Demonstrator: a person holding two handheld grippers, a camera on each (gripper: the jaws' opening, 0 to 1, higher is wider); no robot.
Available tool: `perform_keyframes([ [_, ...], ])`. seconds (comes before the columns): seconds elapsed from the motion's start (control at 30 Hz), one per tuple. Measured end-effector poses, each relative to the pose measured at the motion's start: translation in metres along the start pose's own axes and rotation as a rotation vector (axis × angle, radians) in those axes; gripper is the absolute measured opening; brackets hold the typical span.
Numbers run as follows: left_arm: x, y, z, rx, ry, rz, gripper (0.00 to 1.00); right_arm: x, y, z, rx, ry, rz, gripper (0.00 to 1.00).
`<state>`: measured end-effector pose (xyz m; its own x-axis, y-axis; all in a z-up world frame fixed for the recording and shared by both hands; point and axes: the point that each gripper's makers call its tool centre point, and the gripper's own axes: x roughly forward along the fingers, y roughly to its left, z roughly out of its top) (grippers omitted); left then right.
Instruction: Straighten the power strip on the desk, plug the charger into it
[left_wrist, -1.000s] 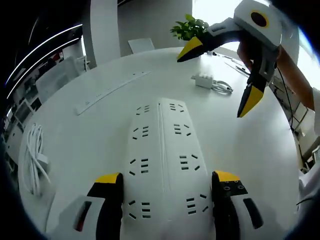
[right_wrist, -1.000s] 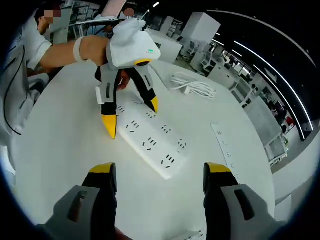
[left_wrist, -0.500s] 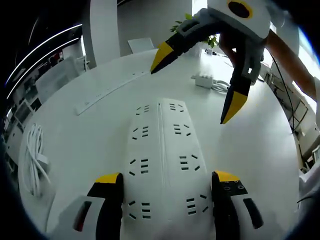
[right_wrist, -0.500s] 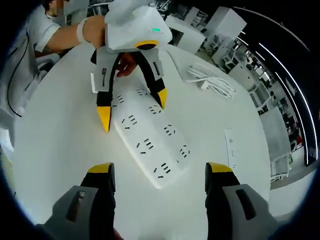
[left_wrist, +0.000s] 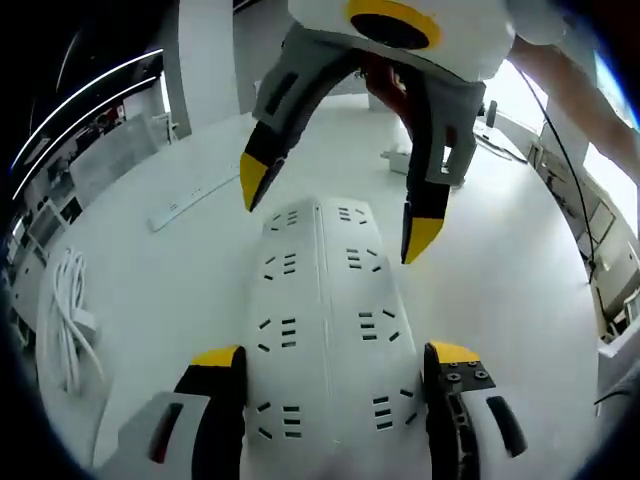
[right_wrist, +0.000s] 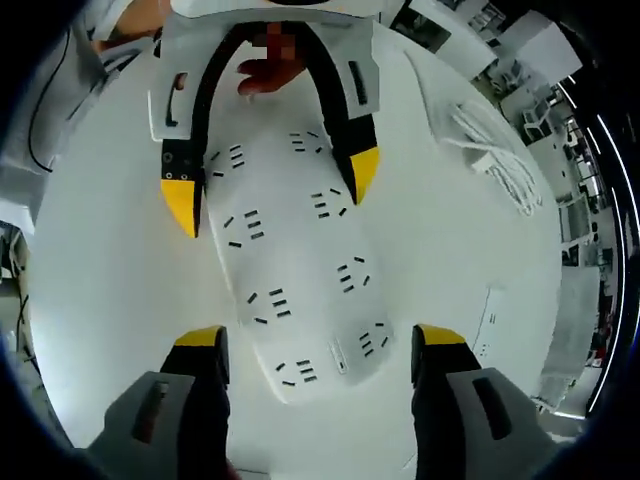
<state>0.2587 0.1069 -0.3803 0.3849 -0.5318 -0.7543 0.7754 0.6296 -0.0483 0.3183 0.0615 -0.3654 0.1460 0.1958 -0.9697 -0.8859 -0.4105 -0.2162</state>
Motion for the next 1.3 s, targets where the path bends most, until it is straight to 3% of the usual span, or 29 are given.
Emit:
perform_keyframes([
  [0.1, 0.0, 0.0, 0.0, 0.0, -0.001, -0.001, 0.73, 0.006, 0.004, 0.004, -0.025, 0.024, 0.058, 0.72],
  [0.23, 0.0, 0.0, 0.0, 0.0, -0.002, -0.001, 0.73, 0.014, 0.004, 0.002, -0.057, 0.066, 0.074, 0.7],
  [0.5, 0.0, 0.0, 0.0, 0.001, -0.002, -0.001, 0.73, 0.014, 0.007, 0.002, -0.062, 0.057, 0.123, 0.66],
  [0.97, 0.001, -0.004, 0.001, 0.036, 0.003, -0.032, 0.73, 0.012, 0.012, -0.003, -0.019, 0.062, 0.116, 0.63],
  [1.1, 0.002, -0.006, 0.002, 0.061, 0.004, -0.053, 0.73, 0.011, 0.017, -0.006, 0.025, 0.084, 0.109, 0.64],
  [1.3, 0.004, -0.01, 0.004, 0.103, 0.006, -0.09, 0.73, 0.007, 0.024, -0.01, 0.084, 0.064, 0.093, 0.63],
])
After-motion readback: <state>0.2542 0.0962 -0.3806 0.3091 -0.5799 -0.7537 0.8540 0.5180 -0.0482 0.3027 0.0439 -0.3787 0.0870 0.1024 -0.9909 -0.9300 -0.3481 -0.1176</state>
